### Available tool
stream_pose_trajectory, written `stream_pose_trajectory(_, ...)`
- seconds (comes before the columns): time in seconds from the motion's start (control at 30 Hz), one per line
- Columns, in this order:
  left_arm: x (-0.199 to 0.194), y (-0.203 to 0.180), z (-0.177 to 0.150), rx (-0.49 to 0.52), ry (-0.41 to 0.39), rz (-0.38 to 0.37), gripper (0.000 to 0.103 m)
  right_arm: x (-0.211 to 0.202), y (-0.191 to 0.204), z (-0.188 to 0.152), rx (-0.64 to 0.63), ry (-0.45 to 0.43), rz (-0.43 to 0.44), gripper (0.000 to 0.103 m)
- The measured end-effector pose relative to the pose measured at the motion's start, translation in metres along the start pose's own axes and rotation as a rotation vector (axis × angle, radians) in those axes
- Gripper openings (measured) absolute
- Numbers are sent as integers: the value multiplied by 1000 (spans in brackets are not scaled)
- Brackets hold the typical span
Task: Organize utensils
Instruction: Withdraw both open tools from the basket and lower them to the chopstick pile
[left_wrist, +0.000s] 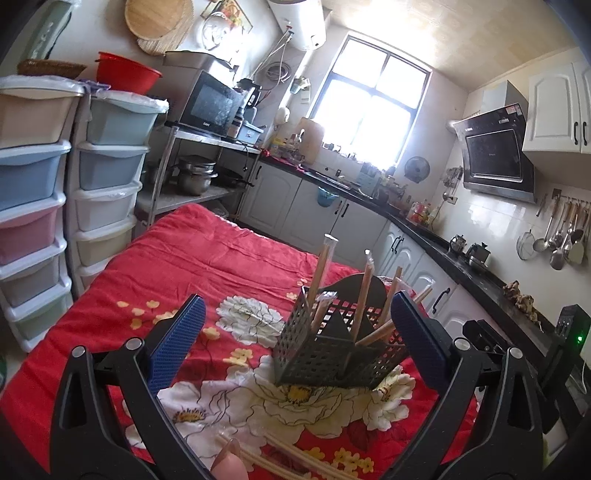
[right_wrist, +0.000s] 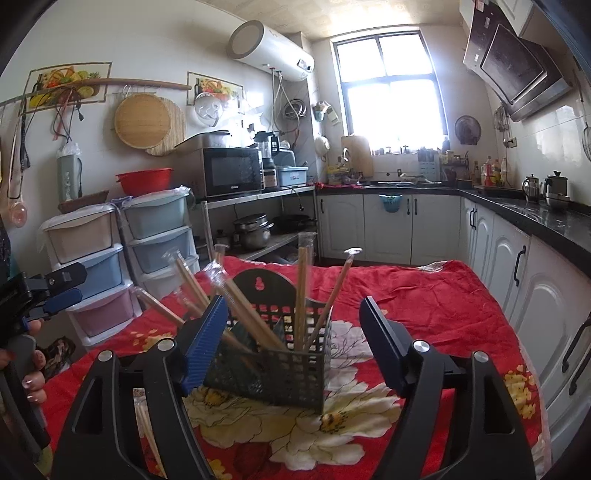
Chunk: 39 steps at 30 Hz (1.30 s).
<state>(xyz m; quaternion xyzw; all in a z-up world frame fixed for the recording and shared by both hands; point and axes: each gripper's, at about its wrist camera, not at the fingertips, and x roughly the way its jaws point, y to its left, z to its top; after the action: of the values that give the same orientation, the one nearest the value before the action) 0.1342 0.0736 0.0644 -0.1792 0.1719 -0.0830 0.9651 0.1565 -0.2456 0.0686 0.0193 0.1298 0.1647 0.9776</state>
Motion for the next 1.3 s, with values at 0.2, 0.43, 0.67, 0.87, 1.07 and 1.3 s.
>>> stream_pose_trajectory(0.2, -2, 6, -7, -13, 21, 11, 92, -3, 9, -4, -15, 20, 22, 73)
stream_pose_trajectory(0.43, -3, 12, -16, -3, 45, 59, 92, -4, 17, -8, -28, 47, 53, 73)
stream_pose_trajectory(0.67, 0, 24, -28, -35, 96, 82, 92, 0, 33, -16, -64, 99, 88, 73)
stream_pose_trajectory(0.87, 4, 32, -39, -34, 134, 113, 92, 6, 47, -25, -97, 140, 118, 73)
stream_pose_trajectory(1.07, 7, 40, -47, -37, 167, 138, 92, 11, 59, -33, -137, 175, 145, 73)
stream_pose_trajectory(1.3, 9, 48, -59, -47, 210, 157, 92, 19, 76, -45, -189, 240, 170, 73)
